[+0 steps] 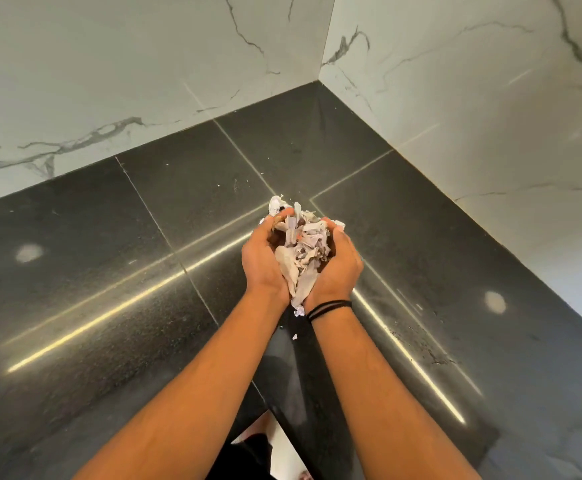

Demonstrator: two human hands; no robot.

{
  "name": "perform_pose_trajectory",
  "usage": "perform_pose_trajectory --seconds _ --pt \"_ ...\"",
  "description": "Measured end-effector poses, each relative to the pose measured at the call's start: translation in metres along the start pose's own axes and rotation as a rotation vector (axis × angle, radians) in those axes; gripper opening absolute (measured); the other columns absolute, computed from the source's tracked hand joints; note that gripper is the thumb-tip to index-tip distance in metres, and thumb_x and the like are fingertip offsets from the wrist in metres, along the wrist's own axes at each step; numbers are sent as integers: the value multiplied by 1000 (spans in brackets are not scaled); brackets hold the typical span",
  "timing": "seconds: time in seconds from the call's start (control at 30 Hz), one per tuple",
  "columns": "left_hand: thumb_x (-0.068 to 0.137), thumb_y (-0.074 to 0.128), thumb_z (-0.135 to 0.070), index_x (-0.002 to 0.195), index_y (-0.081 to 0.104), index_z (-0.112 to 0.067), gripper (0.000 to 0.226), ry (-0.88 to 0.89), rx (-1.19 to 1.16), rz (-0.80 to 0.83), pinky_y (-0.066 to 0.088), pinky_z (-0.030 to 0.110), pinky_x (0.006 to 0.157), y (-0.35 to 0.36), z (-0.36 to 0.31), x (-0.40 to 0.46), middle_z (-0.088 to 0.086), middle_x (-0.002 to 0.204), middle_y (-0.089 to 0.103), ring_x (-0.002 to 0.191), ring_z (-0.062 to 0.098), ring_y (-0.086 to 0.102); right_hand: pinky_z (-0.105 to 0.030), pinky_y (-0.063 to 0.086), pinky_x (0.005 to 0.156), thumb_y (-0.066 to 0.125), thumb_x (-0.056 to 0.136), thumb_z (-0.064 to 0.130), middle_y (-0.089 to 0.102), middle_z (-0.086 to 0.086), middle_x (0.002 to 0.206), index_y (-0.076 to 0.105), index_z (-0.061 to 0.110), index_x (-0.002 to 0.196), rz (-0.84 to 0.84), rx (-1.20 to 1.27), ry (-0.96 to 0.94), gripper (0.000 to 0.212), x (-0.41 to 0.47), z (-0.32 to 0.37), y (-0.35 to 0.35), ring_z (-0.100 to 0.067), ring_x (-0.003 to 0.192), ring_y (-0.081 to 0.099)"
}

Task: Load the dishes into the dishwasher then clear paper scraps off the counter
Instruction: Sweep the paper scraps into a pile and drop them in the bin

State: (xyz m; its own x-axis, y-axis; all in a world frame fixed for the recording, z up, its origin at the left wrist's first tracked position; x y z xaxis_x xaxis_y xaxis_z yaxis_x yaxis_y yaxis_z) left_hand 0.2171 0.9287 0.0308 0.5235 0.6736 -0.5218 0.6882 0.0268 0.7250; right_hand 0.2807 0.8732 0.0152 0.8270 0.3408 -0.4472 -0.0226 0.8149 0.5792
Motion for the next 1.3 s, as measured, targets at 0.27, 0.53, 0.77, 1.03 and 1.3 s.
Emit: perform_pose_trajectory --seconds 0.27,0.53,0.77,1.03,1.3 --pt "97 56 -23 116 68 -7 28 -89 -149 44 55 52 96 27 7 -7 16 110 69 99 36 68 -60 45 103 53 95 24 68 -23 104 69 1 99 106 241 128 28 -10 30 16 -45 106 64" --pt "99 53 -22 111 69 -8 25 -97 -167 99 49 56 102 50 15 -24 18 115 69 105 40 67 -58 43 105 50 97 26 68 -18 98 69 5 90 178 329 159 29 -25 56 22 -41 102 63" --pt "100 50 -22 107 69 -8 24 -62 -168 144 54 52 96 67 12 -40 17 108 71 102 39 67 -57 43 106 50 97 26 69 -18 98 68 6 92 230 393 148 27 -39 75 28 -40 104 62" --pt "100 50 -26 103 72 -7 29 -22 -161 172 52 53 100 72 27 -97 17 107 72 104 39 67 -59 43 105 52 95 25 66 -19 108 68 5 95 284 417 156 25 -77 102 4 -42 108 62" --pt "102 46 -24 100 71 -6 31 42 -193 180 57 46 88 70 66 -187 14 90 74 88 33 71 -57 42 107 51 96 25 64 -20 112 66 5 97 366 383 174 25 -142 146 -48 -42 110 61"
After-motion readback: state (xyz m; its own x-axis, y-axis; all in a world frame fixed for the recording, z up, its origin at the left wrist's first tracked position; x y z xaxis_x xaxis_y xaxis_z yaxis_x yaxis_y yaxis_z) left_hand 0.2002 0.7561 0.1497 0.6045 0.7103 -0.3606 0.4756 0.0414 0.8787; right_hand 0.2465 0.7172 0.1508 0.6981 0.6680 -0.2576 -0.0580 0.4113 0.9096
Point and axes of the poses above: each hand's wrist, its own x-axis towards the middle knuckle, its own y-axis out of the palm, z = x × y, the point moved 5 cm from there along x, towards the middle knuckle
